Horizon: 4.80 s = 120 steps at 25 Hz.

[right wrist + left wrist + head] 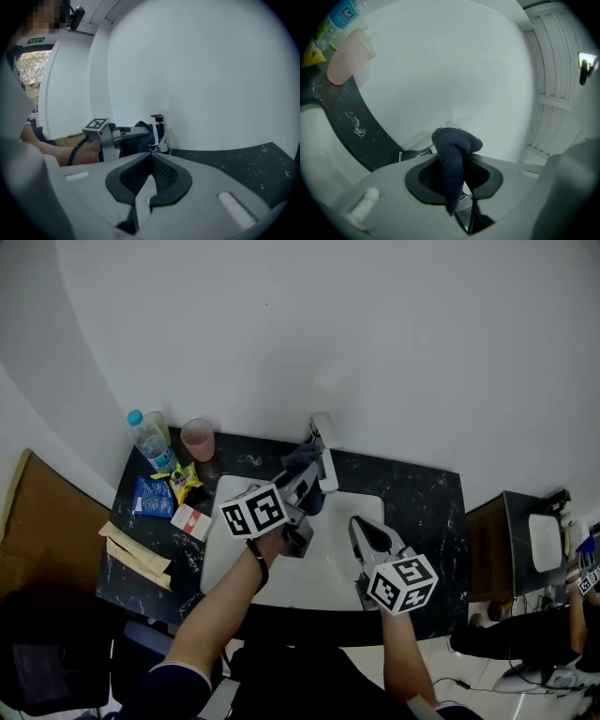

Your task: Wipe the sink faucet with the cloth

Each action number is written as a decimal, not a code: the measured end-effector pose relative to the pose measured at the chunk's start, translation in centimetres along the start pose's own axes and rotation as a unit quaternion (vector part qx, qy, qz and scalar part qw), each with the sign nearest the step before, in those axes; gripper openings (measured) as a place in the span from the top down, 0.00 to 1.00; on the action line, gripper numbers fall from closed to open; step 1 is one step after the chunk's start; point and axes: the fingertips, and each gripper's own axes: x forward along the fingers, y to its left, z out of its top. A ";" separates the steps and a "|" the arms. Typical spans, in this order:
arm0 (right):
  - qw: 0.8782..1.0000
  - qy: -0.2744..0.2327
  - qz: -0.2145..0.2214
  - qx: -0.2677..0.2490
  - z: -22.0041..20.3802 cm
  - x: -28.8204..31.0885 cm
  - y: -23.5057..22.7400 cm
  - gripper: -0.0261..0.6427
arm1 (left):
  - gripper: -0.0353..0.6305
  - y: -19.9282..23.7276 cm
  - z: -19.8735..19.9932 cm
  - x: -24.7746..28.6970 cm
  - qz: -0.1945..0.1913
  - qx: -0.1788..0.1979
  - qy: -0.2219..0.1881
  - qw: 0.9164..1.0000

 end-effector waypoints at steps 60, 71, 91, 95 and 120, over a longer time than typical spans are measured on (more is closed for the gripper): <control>0.967 0.242 0.083 -0.020 -1.9 19.8 -8.6 0.85 | 0.60 -0.1 -4.0 -1.7 0.206 0.423 0.103 0.876; 0.976 0.160 0.147 -0.010 0.8 17.9 -5.5 0.86 | 0.62 0.2 -3.7 -2.2 0.184 0.410 0.114 0.886; 0.961 0.047 0.132 -0.237 6.2 14.1 -2.2 0.86 | 0.66 1.4 -3.2 -2.9 0.191 0.436 0.145 0.867; 0.961 0.046 0.154 -0.224 4.4 13.2 -1.1 0.86 | 0.67 1.3 -3.2 -3.0 0.187 0.441 0.146 0.865; 0.943 0.203 0.229 -0.133 -7.8 8.6 1.5 0.86 | 0.67 -0.3 -3.5 -6.3 0.128 0.464 0.165 0.861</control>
